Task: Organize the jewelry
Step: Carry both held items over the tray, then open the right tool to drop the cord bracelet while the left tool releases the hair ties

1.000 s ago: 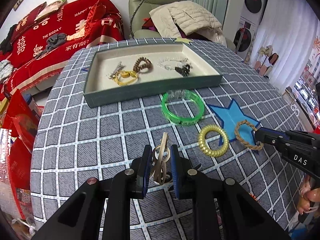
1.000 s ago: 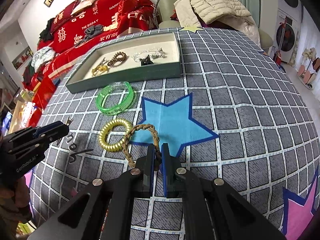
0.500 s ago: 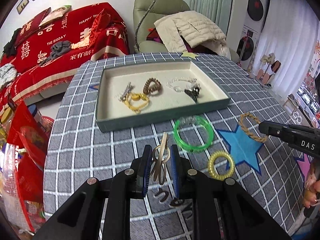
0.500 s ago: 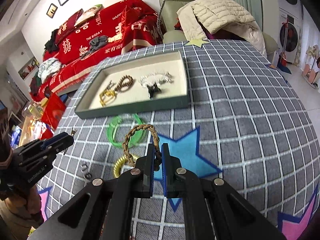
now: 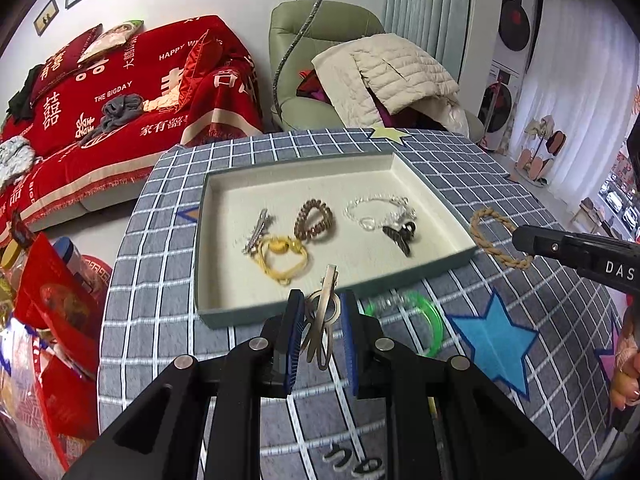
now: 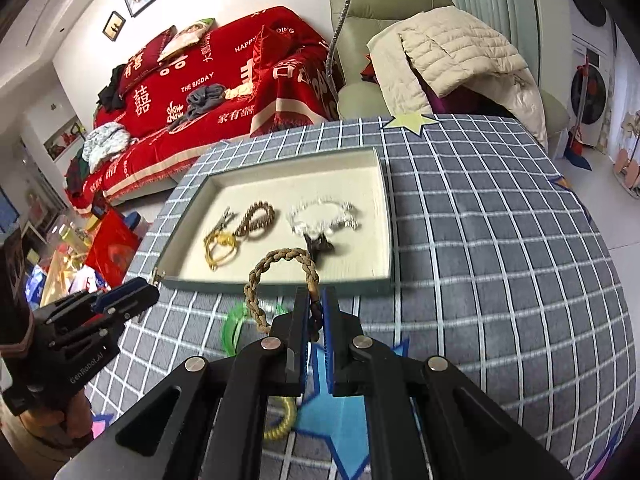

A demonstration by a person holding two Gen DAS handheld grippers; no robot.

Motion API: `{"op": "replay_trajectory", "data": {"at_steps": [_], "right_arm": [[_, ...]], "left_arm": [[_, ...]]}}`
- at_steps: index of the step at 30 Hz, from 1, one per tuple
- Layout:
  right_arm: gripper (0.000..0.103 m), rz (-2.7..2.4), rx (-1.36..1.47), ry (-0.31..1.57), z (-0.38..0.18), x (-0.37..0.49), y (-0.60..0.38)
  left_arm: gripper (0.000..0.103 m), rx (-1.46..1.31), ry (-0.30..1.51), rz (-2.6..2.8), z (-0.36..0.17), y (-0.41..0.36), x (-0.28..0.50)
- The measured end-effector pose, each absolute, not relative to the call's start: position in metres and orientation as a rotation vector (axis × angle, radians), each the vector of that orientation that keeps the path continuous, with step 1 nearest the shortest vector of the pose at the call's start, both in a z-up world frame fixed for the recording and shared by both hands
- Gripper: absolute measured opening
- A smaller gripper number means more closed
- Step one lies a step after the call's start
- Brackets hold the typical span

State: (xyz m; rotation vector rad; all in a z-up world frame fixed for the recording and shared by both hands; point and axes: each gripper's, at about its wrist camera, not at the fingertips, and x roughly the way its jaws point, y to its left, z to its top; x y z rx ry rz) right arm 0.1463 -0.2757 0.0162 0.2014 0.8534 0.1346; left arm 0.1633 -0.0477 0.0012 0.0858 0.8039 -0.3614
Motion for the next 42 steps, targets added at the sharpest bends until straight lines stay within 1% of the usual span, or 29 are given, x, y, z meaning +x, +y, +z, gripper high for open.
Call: {"op": "replay_trajectory", "data": {"at_steps": [5, 13, 22, 42], "right_arm": [[0.007, 0.140, 0.248, 0.853, 0.015, 0.170, -0.279], [0.007, 0.128, 0.246, 0.862, 0.010, 0.210, -0.277], [0.007, 0.115, 0.242, 0.895, -0.009, 0.254, -0.272], [0.007, 0.070, 0.209, 0.965, -0.051, 0.290, -0.270]], "left_arm": [[0.040, 0.080, 0.804, -0.343, 0.001, -0.050, 0.189], [0.040, 0.083, 0.815, -0.302, -0.007, -0.053, 0.228], [0.040, 0.098, 0.831, -0.259, -0.021, -0.058, 0.264], [0.040, 0.170, 0.889, -0.223, -0.060, -0.074, 0.289]]}}
